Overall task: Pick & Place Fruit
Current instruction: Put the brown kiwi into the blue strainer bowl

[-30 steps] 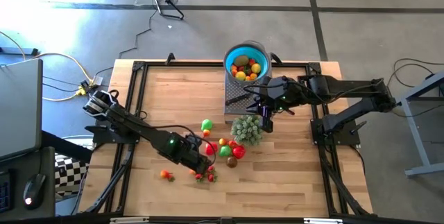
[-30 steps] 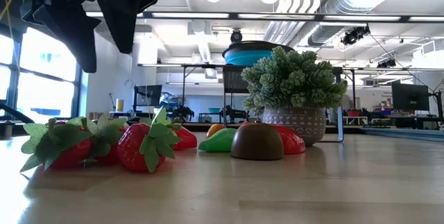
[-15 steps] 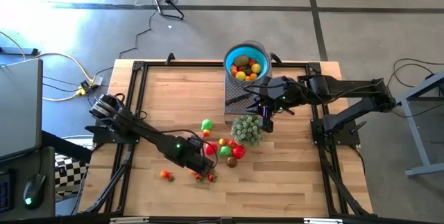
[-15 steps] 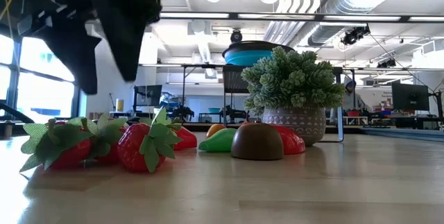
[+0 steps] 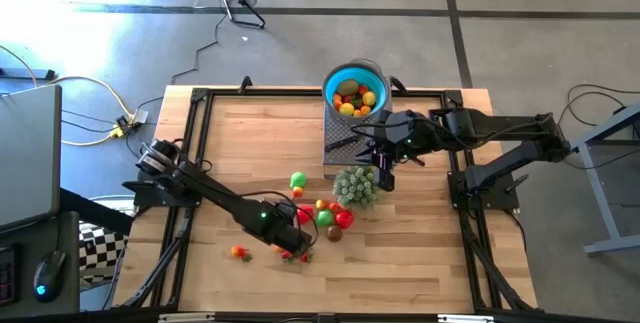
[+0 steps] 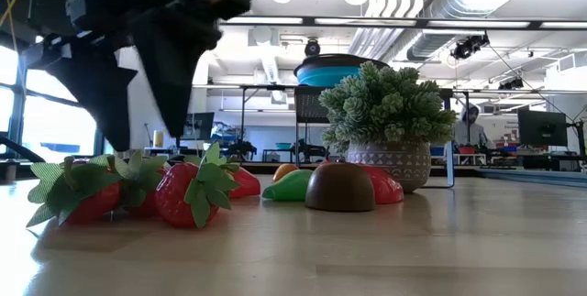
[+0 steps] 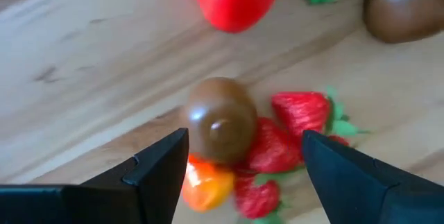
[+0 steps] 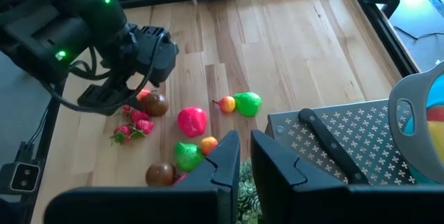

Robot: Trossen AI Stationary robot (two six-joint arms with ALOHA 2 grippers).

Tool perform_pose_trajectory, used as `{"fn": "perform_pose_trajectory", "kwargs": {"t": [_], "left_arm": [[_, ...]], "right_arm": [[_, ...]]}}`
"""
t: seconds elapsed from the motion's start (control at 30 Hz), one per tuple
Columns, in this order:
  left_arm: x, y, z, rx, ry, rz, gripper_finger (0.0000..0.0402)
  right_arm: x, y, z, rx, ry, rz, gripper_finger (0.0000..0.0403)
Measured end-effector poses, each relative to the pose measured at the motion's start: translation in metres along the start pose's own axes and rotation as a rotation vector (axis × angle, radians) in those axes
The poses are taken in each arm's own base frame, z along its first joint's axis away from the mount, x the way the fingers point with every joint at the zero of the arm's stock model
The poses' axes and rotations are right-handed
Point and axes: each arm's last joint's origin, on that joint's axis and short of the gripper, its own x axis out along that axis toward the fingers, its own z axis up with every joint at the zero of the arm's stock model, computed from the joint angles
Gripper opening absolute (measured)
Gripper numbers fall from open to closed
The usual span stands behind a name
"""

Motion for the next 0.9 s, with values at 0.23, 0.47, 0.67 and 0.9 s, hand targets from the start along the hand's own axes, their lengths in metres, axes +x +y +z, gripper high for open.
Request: {"fn": "perform_pose_trajectory", "kwargs": {"t": [0.23,0.47,0.67,0.9], "left_arm": [[0.009,0.003,-0.001,-0.004,-0.005,0.047,0.0274],[0.019,0.0,-0.003,-0.007,0.007,0.049,0.0274],[0.029,-0.001,-0.005,-0.008,0.027,0.058,0.0274],[0.028,0.0,-0.005,-0.008,0.028,0.067,0.0274]], "right_arm": [[0.0,0.0,0.0,-0.001,0.002,0.0,0.0028],[0.0,0.0,0.0,-0.007,0.001,0.0,0.0028],[0.0,0.0,0.0,-0.008,0.003,-0.001,0.0028],[0.0,0.0,0.0,-0.011,0.003,-0.001,0.0028]]}}
